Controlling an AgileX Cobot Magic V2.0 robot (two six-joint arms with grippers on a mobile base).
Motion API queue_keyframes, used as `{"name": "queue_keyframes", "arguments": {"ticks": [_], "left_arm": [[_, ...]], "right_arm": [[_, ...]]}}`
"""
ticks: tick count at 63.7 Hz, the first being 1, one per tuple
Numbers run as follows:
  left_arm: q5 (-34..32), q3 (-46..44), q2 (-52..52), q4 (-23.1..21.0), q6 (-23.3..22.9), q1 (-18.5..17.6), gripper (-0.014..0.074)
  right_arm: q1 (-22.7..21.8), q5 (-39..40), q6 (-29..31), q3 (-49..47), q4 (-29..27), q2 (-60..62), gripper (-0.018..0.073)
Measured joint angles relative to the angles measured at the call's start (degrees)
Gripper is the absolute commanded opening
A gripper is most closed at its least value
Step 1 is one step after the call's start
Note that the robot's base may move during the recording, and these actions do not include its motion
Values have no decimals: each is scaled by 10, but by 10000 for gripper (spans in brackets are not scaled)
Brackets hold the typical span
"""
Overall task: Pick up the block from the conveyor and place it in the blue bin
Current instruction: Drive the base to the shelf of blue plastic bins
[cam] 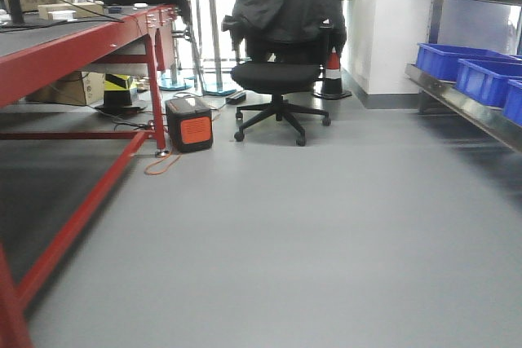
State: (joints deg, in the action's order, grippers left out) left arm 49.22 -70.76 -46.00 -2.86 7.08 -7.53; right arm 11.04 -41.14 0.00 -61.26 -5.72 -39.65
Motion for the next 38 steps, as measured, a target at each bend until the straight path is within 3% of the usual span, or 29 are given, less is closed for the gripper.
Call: {"name": "queue_keyframes", "arguments": {"ticks": [38], "left_arm": [[0,0,0,0,0,0,-111]], "right_arm": [[0,0,0,0,0,0,-162]]}}
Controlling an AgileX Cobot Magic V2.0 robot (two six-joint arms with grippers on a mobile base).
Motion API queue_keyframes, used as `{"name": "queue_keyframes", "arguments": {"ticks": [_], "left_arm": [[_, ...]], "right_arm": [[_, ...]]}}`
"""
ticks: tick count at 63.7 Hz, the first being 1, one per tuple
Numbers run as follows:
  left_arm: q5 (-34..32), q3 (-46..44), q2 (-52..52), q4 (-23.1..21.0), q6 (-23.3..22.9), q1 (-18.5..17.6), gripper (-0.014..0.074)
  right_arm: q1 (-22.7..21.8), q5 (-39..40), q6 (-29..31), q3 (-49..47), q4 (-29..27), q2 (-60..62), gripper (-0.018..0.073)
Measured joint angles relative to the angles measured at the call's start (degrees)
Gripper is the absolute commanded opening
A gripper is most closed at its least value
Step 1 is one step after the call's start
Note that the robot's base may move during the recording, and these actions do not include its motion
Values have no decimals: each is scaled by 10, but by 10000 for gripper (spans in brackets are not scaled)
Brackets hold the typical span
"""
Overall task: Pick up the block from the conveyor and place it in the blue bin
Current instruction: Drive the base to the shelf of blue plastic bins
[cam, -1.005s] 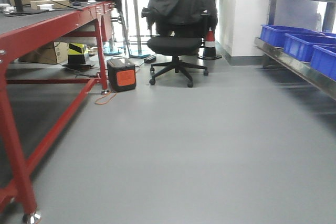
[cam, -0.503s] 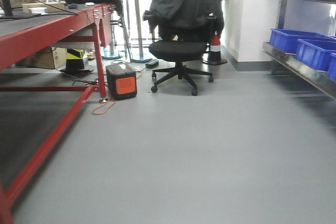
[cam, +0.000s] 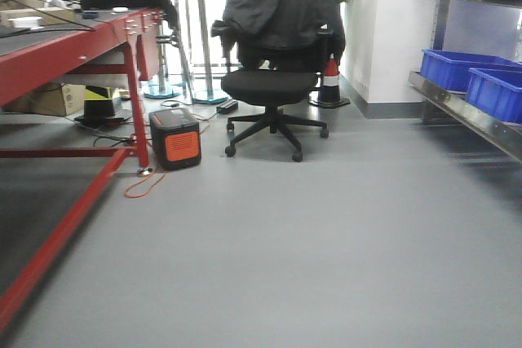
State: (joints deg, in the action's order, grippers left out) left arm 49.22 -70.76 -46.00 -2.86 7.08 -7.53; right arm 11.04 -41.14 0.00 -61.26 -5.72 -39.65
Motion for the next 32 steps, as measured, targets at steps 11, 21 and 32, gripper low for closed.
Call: {"name": "queue_keyframes", "arguments": {"ticks": [11,21,32], "left_arm": [[0,0,0,0,0,0,-111],[0,0,0,0,0,0,-111],[0,0,0,0,0,0,-111]], "right_arm": [[0,0,0,0,0,0,-162],[0,0,0,0,0,0,-162],[0,0,0,0,0,0,-162]]}}
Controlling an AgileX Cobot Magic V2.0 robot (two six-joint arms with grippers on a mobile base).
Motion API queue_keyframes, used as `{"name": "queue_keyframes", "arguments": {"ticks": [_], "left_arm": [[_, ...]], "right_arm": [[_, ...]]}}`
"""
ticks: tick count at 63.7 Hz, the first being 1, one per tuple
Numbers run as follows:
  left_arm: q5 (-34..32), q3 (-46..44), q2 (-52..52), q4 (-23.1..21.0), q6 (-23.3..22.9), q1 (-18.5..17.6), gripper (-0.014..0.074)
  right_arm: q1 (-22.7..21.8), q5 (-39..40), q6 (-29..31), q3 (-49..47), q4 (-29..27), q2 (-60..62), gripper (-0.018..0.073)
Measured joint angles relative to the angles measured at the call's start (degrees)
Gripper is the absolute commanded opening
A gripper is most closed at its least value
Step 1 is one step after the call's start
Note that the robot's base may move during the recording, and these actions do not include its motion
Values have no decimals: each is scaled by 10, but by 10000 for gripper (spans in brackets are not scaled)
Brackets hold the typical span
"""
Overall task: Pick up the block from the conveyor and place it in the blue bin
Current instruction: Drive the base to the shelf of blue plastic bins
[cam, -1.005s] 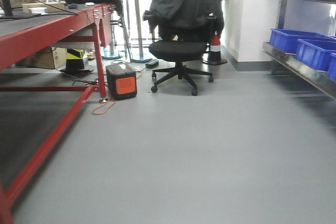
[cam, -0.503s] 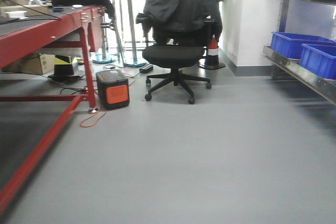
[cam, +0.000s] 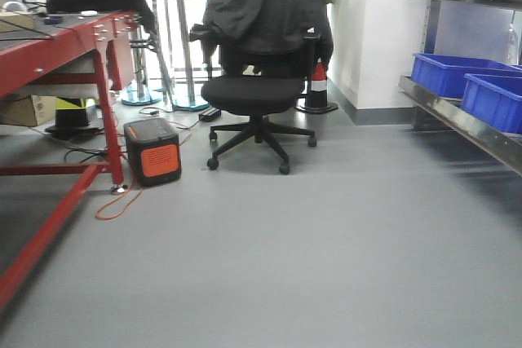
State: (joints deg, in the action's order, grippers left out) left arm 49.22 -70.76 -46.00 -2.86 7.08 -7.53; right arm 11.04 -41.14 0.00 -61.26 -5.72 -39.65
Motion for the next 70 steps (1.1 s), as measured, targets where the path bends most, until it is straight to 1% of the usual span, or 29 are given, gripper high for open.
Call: {"name": "queue_keyframes", "arguments": {"ticks": [24,70], "left_arm": [[-12,0,0,0,0,0,-111],[-14,0,0,0,0,0,-111]], "right_arm": [[0,0,0,0,0,0,-162],[0,0,0,0,0,0,-162]]}}
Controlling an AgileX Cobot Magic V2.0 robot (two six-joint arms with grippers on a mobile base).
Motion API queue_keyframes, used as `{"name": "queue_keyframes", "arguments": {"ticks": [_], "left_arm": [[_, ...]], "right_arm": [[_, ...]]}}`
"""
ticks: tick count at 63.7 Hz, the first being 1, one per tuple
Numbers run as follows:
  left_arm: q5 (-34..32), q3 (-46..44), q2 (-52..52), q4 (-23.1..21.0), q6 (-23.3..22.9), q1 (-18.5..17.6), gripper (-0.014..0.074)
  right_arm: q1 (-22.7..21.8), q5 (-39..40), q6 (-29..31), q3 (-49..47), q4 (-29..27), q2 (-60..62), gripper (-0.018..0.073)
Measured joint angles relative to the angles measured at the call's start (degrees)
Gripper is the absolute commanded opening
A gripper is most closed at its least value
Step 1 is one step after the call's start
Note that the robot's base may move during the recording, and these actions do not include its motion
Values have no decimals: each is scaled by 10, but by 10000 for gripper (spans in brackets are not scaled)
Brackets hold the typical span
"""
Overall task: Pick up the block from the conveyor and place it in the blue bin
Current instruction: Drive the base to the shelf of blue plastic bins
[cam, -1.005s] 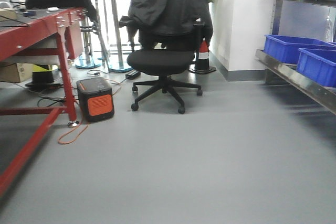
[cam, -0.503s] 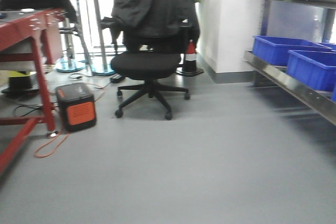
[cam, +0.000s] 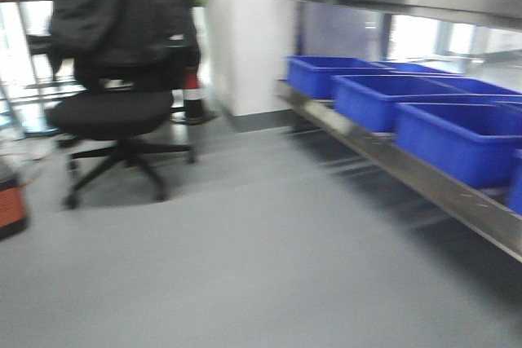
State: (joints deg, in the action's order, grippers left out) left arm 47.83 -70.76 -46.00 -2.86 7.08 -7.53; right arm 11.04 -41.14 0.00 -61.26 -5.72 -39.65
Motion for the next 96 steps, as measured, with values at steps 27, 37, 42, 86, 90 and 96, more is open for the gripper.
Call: {"name": "queue_keyframes", "arguments": {"ticks": [27,37,42,86,90,96], "left_arm": [[0,0,0,0,-1,0,-111],[0,0,0,0,-1,0,-111],[0,0,0,0,-1,0,-111],[0,0,0,0,-1,0,-111],[0,0,0,0,-1,0,-111],[0,0,0,0,-1,0,-111]], "right_arm": [[0,0,0,0,0,0,-162],[0,0,0,0,0,0,-162],[0,0,0,0,0,0,-162],[0,0,0,0,0,0,-162],[0,0,0,0,0,0,-162],[0,0,0,0,0,0,-162]]}}
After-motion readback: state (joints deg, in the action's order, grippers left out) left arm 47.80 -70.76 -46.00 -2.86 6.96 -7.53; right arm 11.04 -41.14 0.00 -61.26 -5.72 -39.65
